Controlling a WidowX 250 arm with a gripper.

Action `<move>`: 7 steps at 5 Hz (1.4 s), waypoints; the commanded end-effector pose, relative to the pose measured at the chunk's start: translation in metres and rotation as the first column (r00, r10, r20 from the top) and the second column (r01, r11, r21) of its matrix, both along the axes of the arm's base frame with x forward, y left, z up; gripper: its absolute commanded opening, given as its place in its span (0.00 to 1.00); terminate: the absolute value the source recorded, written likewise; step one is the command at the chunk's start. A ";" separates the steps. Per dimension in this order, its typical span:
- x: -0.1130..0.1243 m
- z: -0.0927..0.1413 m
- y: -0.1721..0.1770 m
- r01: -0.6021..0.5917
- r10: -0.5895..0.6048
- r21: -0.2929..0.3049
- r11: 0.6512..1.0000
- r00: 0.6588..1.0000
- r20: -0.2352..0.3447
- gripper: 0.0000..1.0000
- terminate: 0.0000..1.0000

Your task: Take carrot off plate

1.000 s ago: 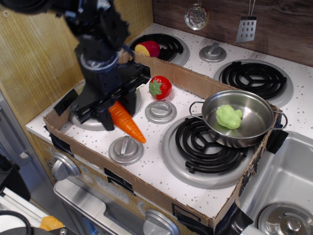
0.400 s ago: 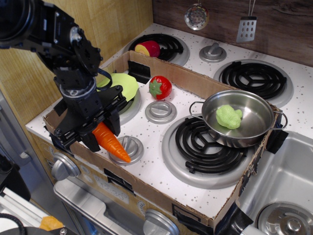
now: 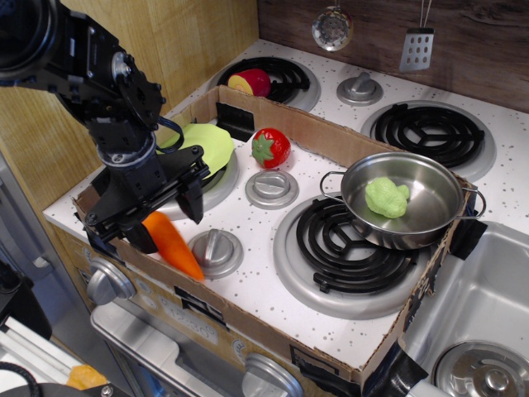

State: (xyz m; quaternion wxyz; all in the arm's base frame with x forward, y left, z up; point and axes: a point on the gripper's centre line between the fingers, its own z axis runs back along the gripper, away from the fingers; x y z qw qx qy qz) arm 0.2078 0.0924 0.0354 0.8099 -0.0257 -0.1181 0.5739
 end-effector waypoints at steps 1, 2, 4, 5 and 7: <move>0.018 0.017 0.006 0.061 -0.061 0.112 0.992 0.998 -0.002 1.00 0.00; 0.024 0.035 0.008 0.082 -0.080 0.139 0.987 0.997 -0.019 1.00 0.00; 0.039 0.058 0.004 0.419 -0.408 0.107 0.902 0.906 -0.110 1.00 0.00; 0.043 0.054 0.000 0.634 -0.619 0.073 0.770 0.770 -0.155 1.00 0.00; 0.047 0.056 -0.002 0.781 -0.766 0.072 0.621 0.624 -0.156 1.00 1.00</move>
